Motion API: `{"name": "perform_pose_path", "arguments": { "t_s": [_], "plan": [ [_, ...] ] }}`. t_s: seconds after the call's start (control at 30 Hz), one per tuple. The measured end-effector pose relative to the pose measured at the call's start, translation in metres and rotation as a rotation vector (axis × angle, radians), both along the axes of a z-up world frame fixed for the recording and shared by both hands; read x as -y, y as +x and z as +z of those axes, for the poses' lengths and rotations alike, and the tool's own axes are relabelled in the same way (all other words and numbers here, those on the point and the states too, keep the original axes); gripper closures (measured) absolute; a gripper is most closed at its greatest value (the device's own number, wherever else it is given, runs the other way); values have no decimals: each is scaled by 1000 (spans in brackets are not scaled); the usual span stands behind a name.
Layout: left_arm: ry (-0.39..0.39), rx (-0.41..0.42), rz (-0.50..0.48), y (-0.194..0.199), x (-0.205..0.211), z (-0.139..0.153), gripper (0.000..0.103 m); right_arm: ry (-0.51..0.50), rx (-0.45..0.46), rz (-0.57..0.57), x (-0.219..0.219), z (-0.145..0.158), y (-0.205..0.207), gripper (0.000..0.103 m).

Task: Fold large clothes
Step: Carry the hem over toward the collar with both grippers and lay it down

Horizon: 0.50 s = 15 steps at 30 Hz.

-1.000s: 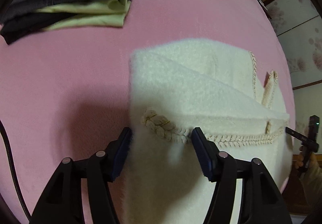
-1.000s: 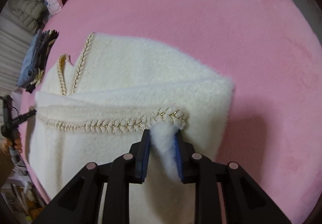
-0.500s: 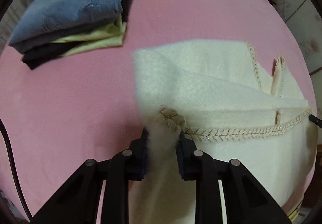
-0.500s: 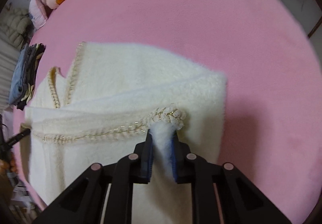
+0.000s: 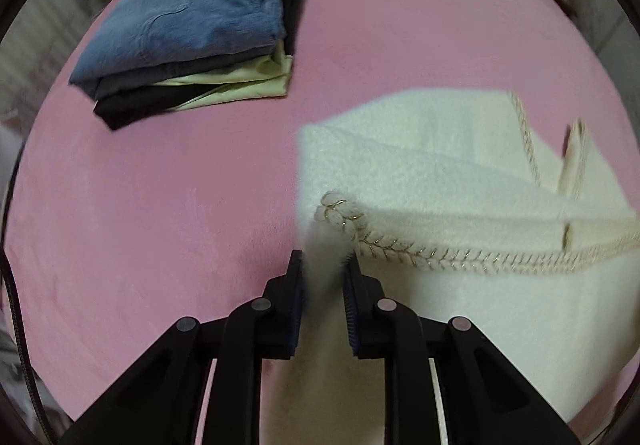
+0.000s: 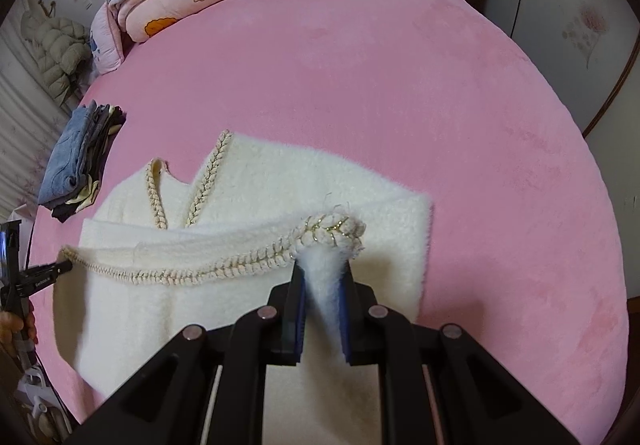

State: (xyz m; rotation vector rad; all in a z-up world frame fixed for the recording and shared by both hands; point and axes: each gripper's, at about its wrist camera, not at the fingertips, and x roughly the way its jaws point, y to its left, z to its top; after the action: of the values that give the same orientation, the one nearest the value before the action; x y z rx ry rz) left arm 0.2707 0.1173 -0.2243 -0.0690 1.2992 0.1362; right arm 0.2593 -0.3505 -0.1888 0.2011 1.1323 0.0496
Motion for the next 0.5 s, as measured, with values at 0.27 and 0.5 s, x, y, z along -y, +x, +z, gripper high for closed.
{"name": "perform_pose_path", "arguments": {
  "t_s": [0.27,0.5],
  "plan": [
    [-58,91,-10,-14,16,19,96,32,19,-16,4,1,-6,91],
    [-101,281,36,0,13,77,97,62,139,-49,14,43,-9,92]
  ]
}}
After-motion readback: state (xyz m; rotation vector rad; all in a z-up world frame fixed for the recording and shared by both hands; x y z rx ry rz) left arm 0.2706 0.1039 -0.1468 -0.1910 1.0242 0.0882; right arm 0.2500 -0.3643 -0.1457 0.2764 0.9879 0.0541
